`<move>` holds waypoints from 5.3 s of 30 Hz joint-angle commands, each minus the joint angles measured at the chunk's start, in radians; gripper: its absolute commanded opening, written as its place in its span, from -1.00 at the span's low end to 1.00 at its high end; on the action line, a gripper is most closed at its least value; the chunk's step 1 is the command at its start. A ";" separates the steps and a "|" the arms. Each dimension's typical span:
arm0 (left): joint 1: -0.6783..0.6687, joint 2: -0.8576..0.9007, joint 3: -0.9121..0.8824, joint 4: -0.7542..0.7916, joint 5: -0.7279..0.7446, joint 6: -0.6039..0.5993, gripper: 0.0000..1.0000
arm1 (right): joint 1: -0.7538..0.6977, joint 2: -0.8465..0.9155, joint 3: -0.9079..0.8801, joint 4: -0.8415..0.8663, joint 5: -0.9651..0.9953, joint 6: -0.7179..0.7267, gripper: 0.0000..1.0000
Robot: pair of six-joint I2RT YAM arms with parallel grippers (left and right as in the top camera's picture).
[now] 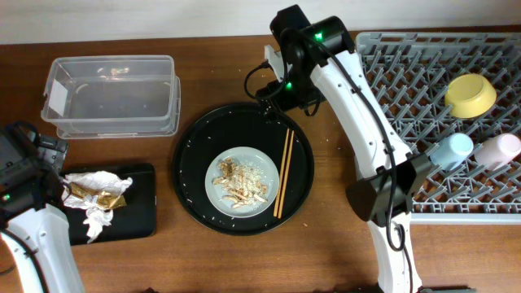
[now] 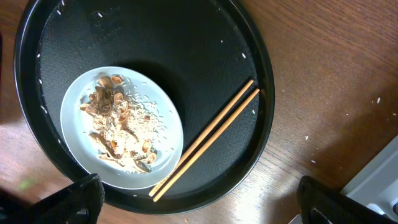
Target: Sort waste into correct bins and load items into the dishwasher rack
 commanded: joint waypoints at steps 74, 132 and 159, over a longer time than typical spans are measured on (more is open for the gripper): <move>-1.357 0.564 -0.053 -0.044 0.035 0.595 -0.88 | -0.595 -0.034 0.000 -0.051 0.435 0.065 0.97; -0.098 0.353 0.177 -0.491 0.050 -0.119 0.99 | -0.595 -0.034 0.000 -0.051 0.435 0.065 0.97; -0.039 0.594 -0.098 0.018 0.061 -0.112 0.22 | -0.595 -0.034 0.000 -0.051 0.435 0.065 0.97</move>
